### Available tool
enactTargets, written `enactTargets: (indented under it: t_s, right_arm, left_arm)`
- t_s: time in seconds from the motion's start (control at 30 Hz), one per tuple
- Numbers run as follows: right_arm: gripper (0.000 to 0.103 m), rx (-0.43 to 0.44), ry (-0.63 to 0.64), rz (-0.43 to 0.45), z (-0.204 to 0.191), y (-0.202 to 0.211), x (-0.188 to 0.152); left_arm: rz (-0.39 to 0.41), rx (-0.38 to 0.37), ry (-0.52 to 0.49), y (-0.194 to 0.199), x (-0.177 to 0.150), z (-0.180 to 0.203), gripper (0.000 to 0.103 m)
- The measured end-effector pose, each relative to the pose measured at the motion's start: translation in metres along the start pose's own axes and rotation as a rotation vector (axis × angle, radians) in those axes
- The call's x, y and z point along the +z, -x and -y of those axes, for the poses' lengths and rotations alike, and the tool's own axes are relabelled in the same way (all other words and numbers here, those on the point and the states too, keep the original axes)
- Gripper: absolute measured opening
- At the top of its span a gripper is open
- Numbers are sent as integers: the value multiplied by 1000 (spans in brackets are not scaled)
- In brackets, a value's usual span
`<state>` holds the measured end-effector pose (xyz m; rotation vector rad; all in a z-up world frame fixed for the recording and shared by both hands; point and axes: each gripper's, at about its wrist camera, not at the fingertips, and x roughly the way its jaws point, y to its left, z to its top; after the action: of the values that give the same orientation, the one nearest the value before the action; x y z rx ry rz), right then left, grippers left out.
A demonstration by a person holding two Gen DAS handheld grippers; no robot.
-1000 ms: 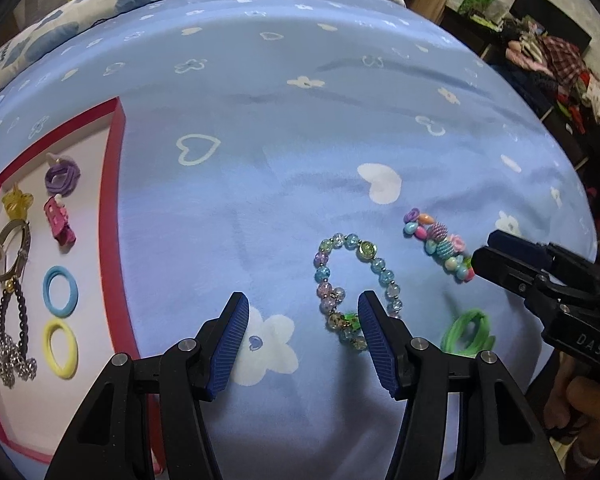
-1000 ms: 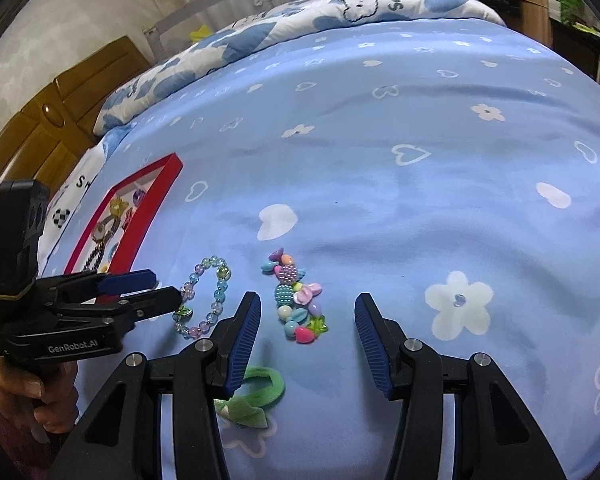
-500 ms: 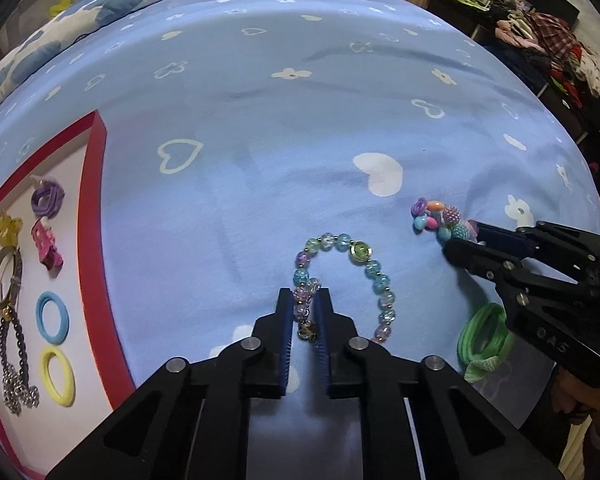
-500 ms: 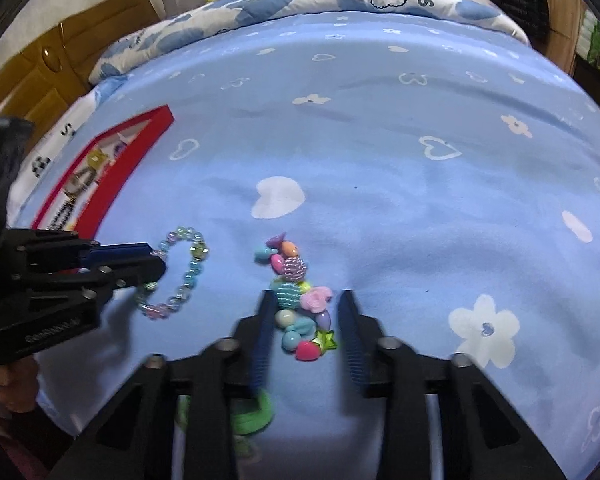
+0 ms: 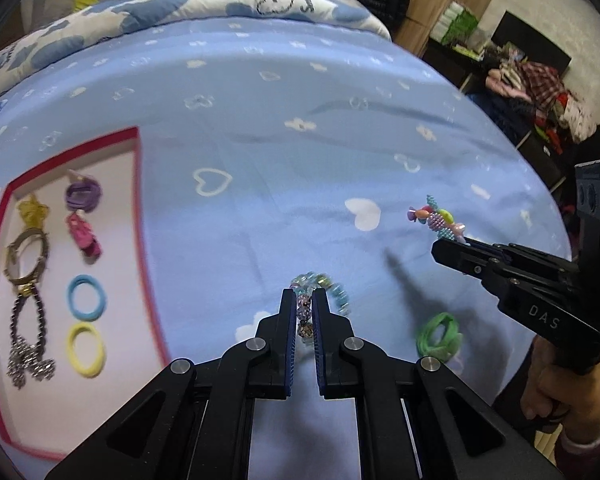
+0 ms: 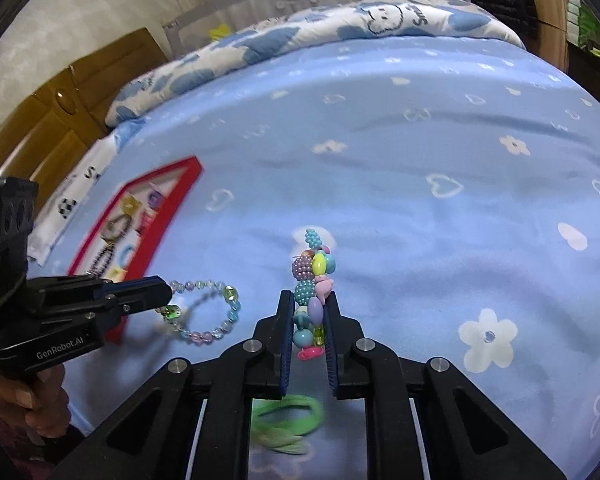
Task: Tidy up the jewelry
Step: 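Carry the beaded bracelet and bead charm into the tray while both tools open to release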
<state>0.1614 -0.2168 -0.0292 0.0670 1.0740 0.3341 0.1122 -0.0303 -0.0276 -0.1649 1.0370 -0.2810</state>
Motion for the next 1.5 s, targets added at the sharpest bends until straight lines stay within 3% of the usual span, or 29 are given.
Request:
enactTargets:
  t_s: [0.33, 0.73, 1.5]
  right_arm:
    - [13, 96, 32, 37, -40, 10, 9]
    - [13, 228, 89, 25, -100, -5, 13]
    - [13, 335, 199, -89, -187, -52, 5]
  left_arm:
    - [114, -12, 63, 77, -17, -28, 6]
    - [195, 67, 181, 143, -47, -83, 6]
    - [169, 117, 296, 150, -69, -131, 6]
